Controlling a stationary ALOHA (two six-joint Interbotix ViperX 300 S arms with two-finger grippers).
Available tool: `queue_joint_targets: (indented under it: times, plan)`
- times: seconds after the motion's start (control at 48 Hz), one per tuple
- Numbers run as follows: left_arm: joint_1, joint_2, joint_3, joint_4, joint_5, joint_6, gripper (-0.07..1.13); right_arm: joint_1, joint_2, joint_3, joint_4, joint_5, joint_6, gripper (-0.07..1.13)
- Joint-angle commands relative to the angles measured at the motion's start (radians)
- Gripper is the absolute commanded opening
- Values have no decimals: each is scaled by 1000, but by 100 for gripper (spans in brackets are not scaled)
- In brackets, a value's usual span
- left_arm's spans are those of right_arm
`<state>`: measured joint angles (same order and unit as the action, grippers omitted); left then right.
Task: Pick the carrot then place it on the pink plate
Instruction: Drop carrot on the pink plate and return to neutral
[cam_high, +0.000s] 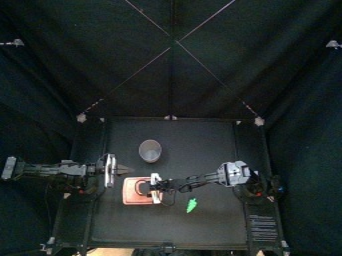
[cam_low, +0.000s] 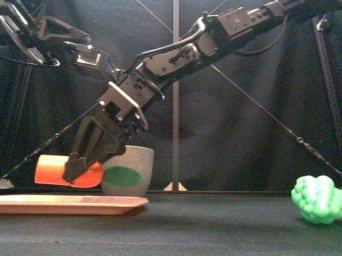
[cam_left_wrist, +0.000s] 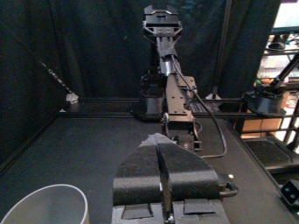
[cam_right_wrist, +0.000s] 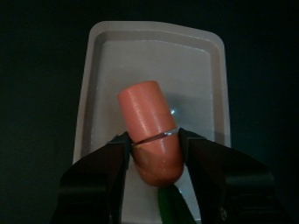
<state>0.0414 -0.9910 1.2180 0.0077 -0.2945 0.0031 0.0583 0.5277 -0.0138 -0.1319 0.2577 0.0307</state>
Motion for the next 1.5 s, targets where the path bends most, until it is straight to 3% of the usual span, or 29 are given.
queue_joint_targets:
  times: [0.021, 0.146, 0.333, 0.521, 0.688, 1.5]
  plan:
    - [2, 2, -12, 2, -5, 0, -4, 0, -32, -23, 3, -3, 0, 82]
    - [2, 2, -9, 2, -5, 0, -4, 2, -31, -28, -6, -2, 0, 92]
    - [2, 2, -9, 2, -6, 0, -4, -2, -49, -26, -49, 12, 5, 93]
    - [2, 2, -9, 2, -5, 0, -4, -25, -201, 51, -103, 104, 8, 93]
    - [2, 0, -9, 2, -5, 0, -4, -37, -374, 179, -97, 89, 9, 93]
    - [9, -18, -9, 6, -5, 3, -4, -61, -1178, 859, 67, -393, 11, 93]
